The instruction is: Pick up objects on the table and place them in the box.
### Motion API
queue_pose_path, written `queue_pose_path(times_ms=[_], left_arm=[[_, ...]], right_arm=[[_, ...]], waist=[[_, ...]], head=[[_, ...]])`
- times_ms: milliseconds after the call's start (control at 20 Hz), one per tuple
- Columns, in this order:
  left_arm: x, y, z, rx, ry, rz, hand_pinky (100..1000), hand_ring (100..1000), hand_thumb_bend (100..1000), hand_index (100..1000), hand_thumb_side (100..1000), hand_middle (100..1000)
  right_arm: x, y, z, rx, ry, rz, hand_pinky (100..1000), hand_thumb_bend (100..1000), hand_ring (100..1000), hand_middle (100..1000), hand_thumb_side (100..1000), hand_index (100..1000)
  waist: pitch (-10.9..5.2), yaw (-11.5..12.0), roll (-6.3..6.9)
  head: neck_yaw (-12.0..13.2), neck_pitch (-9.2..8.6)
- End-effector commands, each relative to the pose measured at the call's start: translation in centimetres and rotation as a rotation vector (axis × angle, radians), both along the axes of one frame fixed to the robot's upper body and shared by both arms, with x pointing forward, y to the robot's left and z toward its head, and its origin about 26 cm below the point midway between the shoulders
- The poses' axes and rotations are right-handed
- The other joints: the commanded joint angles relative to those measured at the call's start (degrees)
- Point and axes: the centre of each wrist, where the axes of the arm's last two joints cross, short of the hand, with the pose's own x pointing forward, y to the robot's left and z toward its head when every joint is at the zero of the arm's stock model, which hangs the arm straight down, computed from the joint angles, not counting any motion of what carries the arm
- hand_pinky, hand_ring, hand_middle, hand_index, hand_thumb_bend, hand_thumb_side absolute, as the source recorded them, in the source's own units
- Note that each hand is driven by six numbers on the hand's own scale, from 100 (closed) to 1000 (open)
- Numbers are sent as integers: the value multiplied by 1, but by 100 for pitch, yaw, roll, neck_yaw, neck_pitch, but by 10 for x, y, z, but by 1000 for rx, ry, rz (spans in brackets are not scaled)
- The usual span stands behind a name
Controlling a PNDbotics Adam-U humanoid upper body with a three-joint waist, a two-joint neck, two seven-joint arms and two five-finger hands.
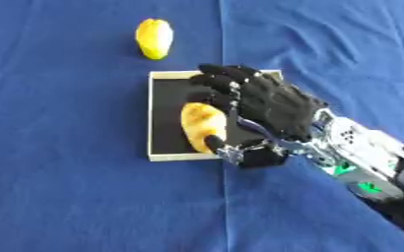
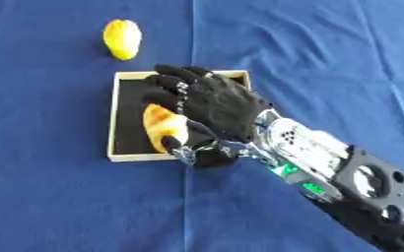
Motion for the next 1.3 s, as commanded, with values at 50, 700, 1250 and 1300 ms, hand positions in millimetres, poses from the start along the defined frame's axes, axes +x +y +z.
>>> queue_pose_path(times_ms=[50,700,1250,1300], left_arm=[[-4,0,5,10,-19,-4,856,923,100,757,593,747],[-4,5,5,-2,-16,19,858,920,100,760,593,748],[-7,20,37,223,105,238,881,948,100,767,551,767],[-3,23,41,296,149,272,889,964,100,780,535,781]], right_arm=[[-2,-2,9,13,-57,13,900,144,1000,935,1000,919],[4,-49,29,399,-172,-2,818,100,981,854,665,898],[-24,-144,-19,935,-321,66,795,100,930,774,582,861],[-28,-148,-27,942,-341,76,799,100,927,776,589,861]], waist=[[-113,-13,44],[-188,-175,121],[-125,-631,324],[-115,-699,358]], head=[[7,4],[253,52],[874,-80],[924,-83]])
